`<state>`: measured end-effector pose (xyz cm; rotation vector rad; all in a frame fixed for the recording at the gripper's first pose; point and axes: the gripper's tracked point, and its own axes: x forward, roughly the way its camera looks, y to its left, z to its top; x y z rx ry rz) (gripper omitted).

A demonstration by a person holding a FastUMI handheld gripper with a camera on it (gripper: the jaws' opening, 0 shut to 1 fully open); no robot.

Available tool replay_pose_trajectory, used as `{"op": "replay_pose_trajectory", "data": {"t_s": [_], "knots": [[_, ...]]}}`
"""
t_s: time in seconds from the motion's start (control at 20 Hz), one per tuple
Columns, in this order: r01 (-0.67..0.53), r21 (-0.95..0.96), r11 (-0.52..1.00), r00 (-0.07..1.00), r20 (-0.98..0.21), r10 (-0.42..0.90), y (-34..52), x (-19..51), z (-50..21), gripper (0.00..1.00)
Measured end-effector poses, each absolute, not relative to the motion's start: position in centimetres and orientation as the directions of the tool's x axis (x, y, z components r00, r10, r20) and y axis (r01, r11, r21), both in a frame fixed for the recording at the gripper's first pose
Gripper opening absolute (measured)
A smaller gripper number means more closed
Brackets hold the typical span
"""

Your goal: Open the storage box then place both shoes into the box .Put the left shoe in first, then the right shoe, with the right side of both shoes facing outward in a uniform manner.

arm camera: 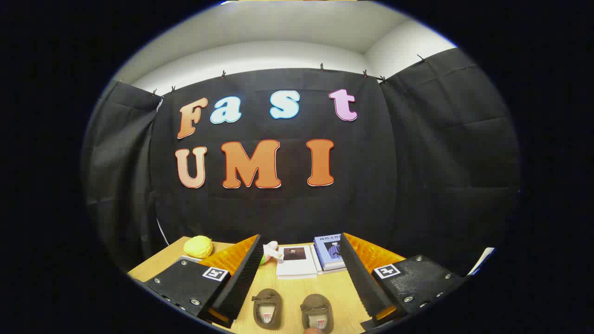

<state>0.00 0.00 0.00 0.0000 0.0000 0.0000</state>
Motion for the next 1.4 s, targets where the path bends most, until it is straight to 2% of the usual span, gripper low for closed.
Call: {"op": "replay_pose_trajectory", "data": {"t_s": [0.15,0.9,1.2,1.4], "knots": [[-0.039,0.023,0.999,0.999,-0.01,0.039,0.7,0.0,-0.4,0.98],[-0.076,0.028,0.997,0.997,-0.023,0.077,0.9,0.5,-2.5,0.98],[-0.171,0.092,0.981,0.982,-0.07,0.177,2.9,1.2,-5.7,0.98],[-0.295,0.19,0.936,0.939,-0.124,0.321,6.7,1.7,-9.7,0.98]]}}
